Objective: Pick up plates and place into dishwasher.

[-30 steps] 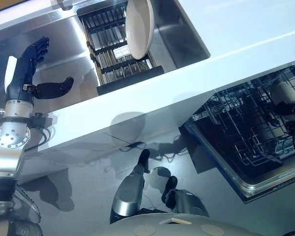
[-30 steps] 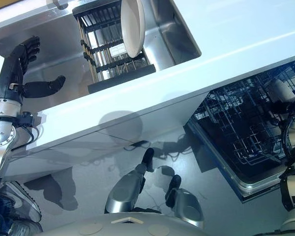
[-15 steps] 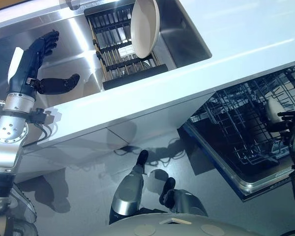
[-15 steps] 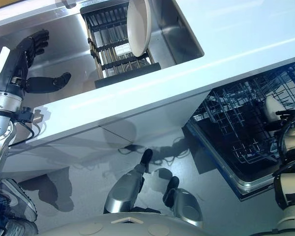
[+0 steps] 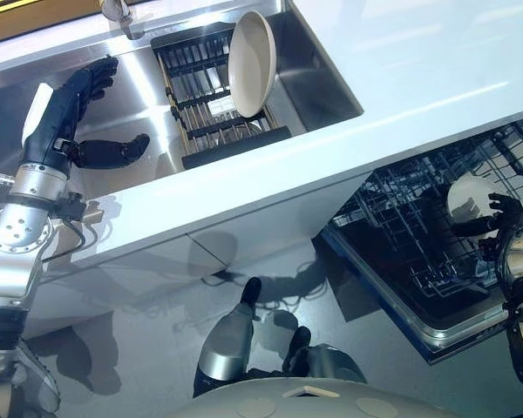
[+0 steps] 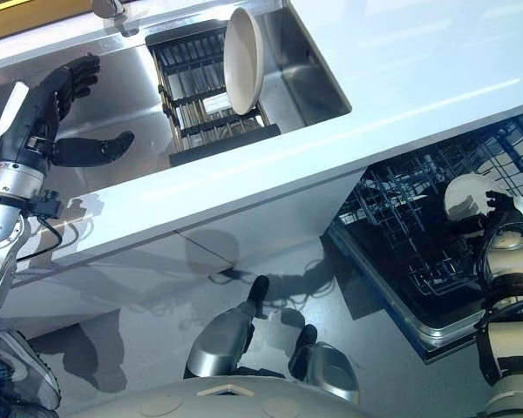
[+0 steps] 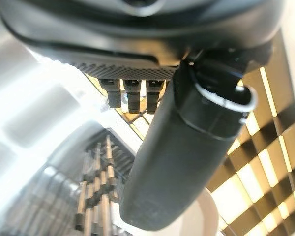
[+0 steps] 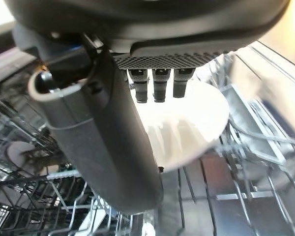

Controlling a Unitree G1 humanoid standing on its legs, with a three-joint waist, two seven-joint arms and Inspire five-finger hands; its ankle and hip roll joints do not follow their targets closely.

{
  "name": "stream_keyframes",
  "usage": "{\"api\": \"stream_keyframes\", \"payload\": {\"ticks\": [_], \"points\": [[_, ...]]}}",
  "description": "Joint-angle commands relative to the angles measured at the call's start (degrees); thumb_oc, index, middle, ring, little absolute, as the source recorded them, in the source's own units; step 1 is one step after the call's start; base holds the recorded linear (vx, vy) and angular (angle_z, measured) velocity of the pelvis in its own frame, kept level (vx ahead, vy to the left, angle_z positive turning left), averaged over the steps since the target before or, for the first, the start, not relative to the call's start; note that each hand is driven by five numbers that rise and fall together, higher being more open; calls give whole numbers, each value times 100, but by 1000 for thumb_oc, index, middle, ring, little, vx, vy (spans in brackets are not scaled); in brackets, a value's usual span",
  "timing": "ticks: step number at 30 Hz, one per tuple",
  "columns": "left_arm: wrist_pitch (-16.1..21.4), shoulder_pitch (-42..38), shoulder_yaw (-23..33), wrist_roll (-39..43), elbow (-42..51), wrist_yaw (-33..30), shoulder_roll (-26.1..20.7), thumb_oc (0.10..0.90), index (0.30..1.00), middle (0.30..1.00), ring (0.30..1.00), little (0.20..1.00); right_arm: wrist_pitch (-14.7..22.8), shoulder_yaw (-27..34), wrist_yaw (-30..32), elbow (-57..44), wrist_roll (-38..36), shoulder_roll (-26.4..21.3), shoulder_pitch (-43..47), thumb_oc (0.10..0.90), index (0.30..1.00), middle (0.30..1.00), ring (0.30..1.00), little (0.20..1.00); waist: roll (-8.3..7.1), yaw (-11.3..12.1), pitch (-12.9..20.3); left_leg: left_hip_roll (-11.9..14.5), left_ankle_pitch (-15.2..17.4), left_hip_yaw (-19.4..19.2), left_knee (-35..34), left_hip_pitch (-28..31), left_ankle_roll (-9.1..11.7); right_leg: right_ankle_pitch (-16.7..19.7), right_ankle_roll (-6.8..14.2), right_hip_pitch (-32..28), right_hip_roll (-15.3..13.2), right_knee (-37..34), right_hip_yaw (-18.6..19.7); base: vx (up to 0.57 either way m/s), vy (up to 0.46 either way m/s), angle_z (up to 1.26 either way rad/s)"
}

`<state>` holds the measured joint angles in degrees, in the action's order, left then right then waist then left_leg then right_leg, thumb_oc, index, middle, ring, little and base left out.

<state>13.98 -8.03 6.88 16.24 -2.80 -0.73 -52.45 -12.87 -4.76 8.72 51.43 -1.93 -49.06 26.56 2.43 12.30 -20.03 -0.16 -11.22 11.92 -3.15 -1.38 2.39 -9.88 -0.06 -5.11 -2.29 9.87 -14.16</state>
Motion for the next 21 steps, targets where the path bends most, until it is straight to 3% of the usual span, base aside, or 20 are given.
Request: {"api": "stream_keyframes", "payload": {"ticks": [1,11,15,21], "points": [[402,60,429,185,470,-183,50,800,900,900,900,900,183,-142,477,-634,368,-451,-163,800,900,900,900,900,-220,-147,983,-218,644,-259,77,279,-3,751,164,-246,80,-935,194,-20,104,-17],[532,329,584,-83,619,-377,195,800,900,900,900,900,752,672,1634,-2426,904,-229,-856,800,900,900,900,900,-213,-411,1281,-292,792,-520,-163,600,-147,972,339,-364,13,-1276,358,-46,116,-12],[558,380,729,-664,574,-303,170,800,900,900,900,900,1225,1150,1412,-3349,245,123,-1380,800,900,900,900,900,-176,-591,1445,-315,827,-718,-178,663,-190,1097,408,-324,-26,-1358,465,-48,131,-18],[347,125,908,-1118,169,-96,-447,800,900,900,900,900,1847,1459,564,-4243,-1124,796,-2009,800,900,900,900,900,-87,-945,1612,-315,921,-1006,-185,764,-231,1151,487,-262,-77,-1340,698,-25,118,-24]]}}
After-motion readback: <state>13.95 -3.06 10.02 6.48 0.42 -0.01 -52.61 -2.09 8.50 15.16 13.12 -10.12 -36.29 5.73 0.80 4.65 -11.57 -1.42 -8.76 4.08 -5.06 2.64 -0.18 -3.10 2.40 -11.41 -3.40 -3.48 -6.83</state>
